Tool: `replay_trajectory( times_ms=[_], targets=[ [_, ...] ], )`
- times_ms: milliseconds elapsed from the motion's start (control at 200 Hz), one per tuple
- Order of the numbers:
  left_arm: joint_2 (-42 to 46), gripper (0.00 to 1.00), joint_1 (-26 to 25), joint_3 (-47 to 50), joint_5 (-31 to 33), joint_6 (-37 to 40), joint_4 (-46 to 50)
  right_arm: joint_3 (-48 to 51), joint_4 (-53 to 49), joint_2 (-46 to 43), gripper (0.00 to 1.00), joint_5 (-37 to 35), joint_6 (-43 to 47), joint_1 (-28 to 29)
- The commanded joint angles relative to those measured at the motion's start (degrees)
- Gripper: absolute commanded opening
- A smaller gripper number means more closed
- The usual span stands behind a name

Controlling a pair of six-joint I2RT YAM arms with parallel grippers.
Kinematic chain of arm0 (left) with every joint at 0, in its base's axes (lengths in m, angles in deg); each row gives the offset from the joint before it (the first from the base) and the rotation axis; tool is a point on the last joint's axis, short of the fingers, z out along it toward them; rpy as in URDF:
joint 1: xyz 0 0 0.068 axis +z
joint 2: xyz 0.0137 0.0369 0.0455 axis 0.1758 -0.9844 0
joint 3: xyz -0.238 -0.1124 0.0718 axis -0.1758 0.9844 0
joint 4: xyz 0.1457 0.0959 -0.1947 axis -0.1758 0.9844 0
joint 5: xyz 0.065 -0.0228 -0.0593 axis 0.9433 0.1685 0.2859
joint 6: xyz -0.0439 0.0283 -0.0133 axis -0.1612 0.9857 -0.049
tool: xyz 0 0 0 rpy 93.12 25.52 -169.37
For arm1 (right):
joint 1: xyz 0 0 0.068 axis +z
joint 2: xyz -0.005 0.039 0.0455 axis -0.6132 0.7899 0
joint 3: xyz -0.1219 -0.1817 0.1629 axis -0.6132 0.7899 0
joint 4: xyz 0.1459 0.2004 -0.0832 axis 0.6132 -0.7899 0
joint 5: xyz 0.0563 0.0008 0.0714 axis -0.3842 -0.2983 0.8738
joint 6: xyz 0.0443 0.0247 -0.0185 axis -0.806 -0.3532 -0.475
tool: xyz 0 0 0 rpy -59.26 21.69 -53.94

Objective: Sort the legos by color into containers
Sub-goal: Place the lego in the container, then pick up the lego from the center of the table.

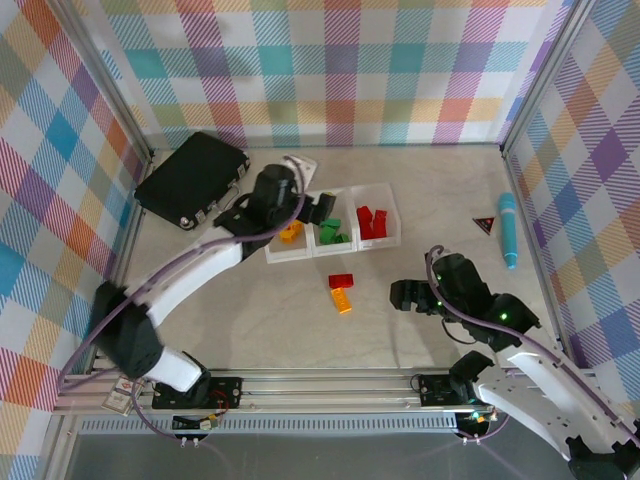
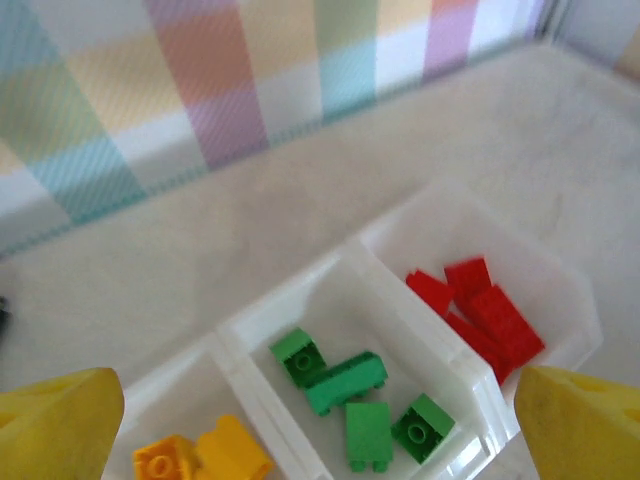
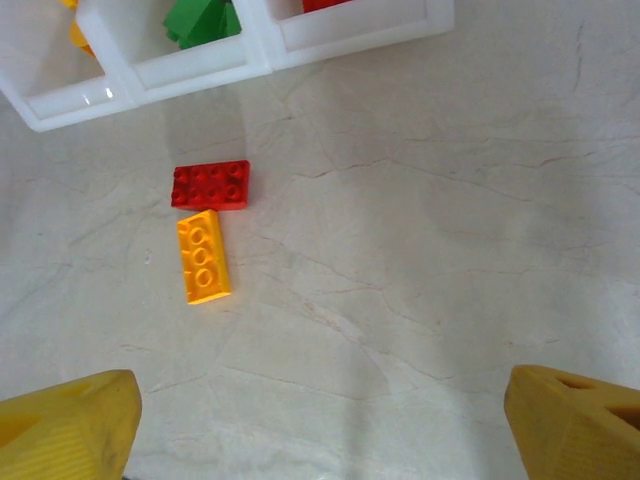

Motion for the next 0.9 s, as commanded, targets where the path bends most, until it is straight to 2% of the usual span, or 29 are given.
replay_trajectory(
  times_ms=[0,185,320,540,895],
  targets=[
    [9.1,1.0,0.5,8.6,6.0,-1.6,-8.2,-2.4,-0.1,4.1,0.93,4.9,-2.1,-0.3],
    [23.9,1.0,0.9,20.2,10.8,-7.7,-7.0,-6.0,3.2,15.2,0.91,8.8,-1.9,0.8],
    [31.4,1.0,0.9,23.6,12.3,-12.5,0.8,-9.0,5.1,22.3,0.91,8.5,-1.3,3.0],
    [40.4,1.0,0.9,29.2,6.7,-18.2,6.7,-13.6,7.1,32.9,0.91,6.5,-1.0,6.4],
    [47.8,1.0,0.9,32.4,6.0,-21.0,13.0,-19.4,7.7,47.7,0.89,0.9,-0.7,12.7]
  ],
)
